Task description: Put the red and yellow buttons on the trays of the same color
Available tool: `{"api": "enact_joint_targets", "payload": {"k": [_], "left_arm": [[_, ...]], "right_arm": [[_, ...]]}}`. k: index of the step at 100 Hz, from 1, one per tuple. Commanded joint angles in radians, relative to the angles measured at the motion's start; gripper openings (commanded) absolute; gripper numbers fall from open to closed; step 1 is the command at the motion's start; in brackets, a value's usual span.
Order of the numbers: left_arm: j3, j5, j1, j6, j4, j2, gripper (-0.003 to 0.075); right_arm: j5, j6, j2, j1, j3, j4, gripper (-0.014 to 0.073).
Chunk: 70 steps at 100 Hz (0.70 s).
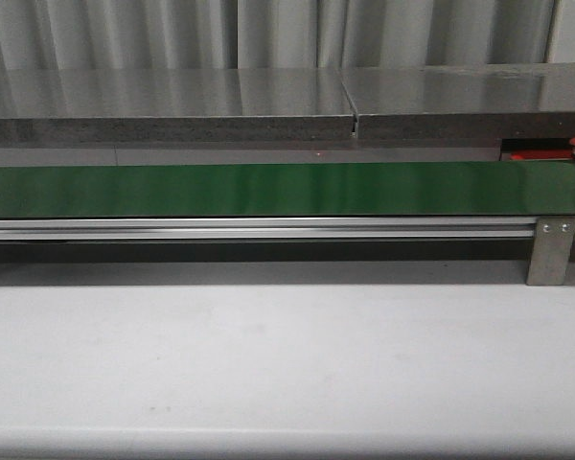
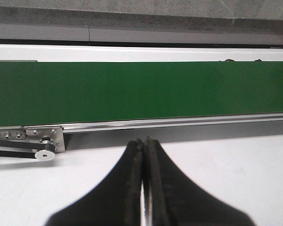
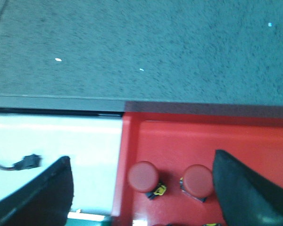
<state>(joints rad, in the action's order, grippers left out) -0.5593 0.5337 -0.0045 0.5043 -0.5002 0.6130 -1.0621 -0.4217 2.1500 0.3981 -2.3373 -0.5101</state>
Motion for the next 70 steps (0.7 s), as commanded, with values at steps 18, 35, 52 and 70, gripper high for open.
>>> {"api": "enact_joint_targets", "payload": {"k": [18, 35, 52, 70], "left_arm": [[-0.030, -0.070, -0.005, -0.002, -0.030, -0.001, -0.0019], [-0.030, -0.070, -0.005, -0.002, -0.030, -0.001, -0.0019], [-0.030, -0.070, -0.005, -0.002, -0.030, -0.001, -0.0019], [-0.030, -0.070, -0.005, -0.002, -0.030, -0.001, -0.0019]], "right_arm": [[-0.029, 0.062, -0.226, -0.131, -0.001, 0.092, 0.0603], [-0.029, 0.124, -0.342, -0.264, 0.084, 0.281, 0.0603], [0.011, 0.152, -0.465, -0.346, 0.231, 0.305, 0.0603], [0.118, 0.175, -0.654, -0.363, 0.490, 0.305, 0.0603]]}}
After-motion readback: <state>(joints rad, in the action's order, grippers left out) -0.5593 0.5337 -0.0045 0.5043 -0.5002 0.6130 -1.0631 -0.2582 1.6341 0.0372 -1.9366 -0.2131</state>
